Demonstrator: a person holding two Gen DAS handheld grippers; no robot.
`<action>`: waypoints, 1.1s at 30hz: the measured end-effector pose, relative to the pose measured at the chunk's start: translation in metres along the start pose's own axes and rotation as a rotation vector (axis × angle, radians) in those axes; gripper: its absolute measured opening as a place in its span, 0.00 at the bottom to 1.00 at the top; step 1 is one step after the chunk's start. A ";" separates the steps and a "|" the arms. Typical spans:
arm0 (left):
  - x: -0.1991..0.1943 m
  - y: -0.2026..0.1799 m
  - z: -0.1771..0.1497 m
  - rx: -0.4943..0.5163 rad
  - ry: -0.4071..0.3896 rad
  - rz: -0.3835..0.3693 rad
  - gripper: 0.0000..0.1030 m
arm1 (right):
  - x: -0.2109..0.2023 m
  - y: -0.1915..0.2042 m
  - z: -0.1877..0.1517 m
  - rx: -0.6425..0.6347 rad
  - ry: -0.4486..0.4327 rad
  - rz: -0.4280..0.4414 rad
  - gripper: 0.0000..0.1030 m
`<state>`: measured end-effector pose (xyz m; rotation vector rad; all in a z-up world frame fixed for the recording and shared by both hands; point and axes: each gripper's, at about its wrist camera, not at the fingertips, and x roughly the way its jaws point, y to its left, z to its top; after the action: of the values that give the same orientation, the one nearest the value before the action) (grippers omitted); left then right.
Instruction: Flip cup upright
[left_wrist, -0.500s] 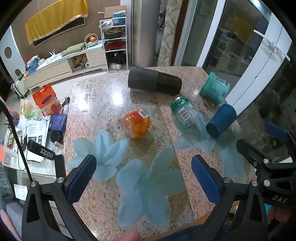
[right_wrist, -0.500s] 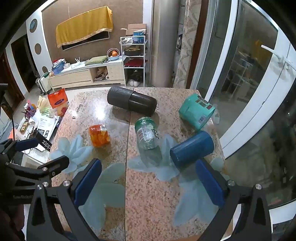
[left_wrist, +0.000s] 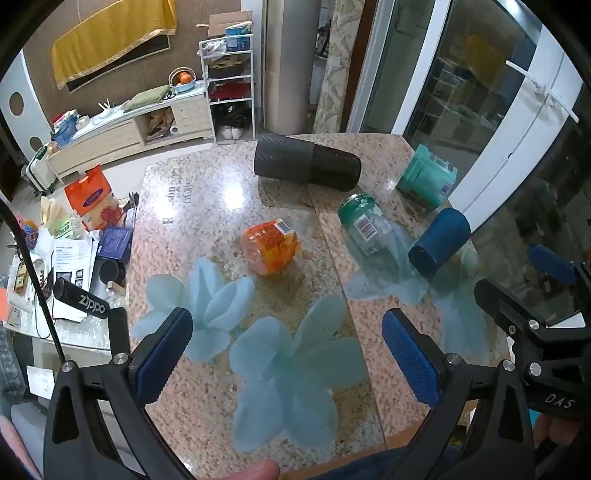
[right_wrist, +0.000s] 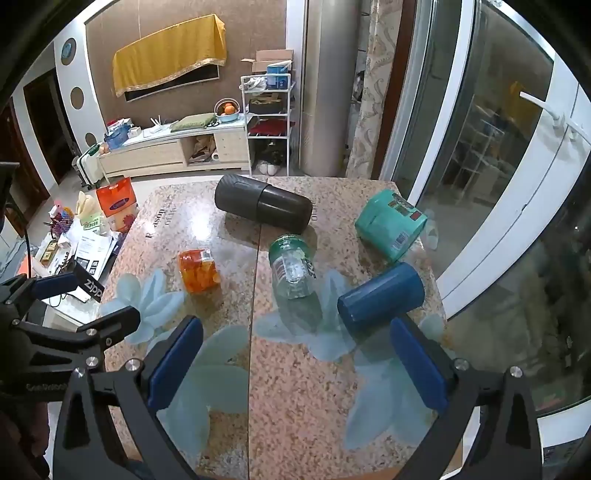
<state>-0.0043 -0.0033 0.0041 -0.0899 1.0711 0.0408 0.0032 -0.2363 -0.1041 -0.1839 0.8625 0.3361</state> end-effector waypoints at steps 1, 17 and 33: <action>0.001 -0.001 -0.001 0.000 0.000 -0.002 1.00 | 0.001 0.000 0.000 -0.002 0.000 -0.001 0.99; 0.005 0.002 0.004 -0.002 0.018 -0.019 1.00 | 0.005 -0.001 -0.001 0.008 0.015 -0.002 0.99; 0.013 0.009 0.006 -0.015 0.032 -0.036 1.00 | 0.009 0.000 -0.003 0.002 0.037 -0.012 0.99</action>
<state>0.0067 0.0061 -0.0052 -0.1244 1.1009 0.0149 0.0065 -0.2347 -0.1130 -0.1935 0.8982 0.3217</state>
